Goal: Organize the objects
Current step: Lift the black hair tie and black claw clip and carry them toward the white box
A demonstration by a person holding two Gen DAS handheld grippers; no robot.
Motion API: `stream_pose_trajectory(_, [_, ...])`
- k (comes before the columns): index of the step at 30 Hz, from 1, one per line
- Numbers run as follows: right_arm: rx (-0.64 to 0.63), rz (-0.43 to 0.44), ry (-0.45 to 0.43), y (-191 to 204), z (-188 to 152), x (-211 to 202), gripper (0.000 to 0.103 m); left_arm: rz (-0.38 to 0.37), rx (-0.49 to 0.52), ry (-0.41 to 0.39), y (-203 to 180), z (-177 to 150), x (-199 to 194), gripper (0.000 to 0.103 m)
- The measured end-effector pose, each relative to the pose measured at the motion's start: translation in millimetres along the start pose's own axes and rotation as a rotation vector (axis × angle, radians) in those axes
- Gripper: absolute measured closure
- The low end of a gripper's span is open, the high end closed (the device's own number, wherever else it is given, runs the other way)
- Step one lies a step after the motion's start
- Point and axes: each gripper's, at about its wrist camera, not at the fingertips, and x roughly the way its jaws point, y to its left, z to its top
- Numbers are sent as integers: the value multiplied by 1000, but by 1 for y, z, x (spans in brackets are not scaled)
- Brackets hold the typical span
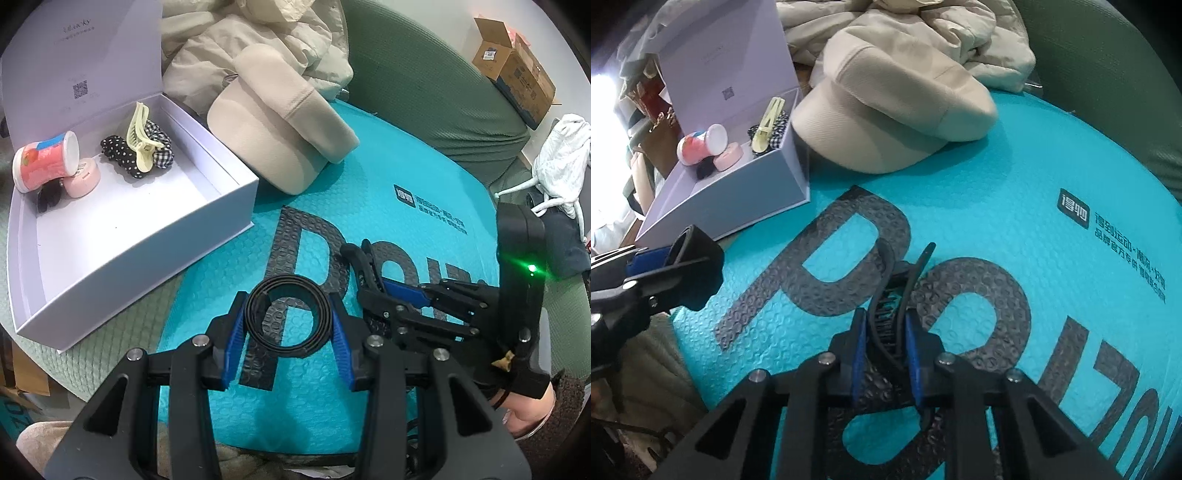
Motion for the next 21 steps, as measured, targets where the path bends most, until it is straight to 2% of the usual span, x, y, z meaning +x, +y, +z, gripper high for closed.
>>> stream_pose_trajectory(13, [-119,14,-39,38,22,-32,83,37,8,-43,4,5,-26,63])
stream_pose_trajectory(21, [-208,80,-72,74,40,-46,83,89,-20,-74,23,6,-50,63])
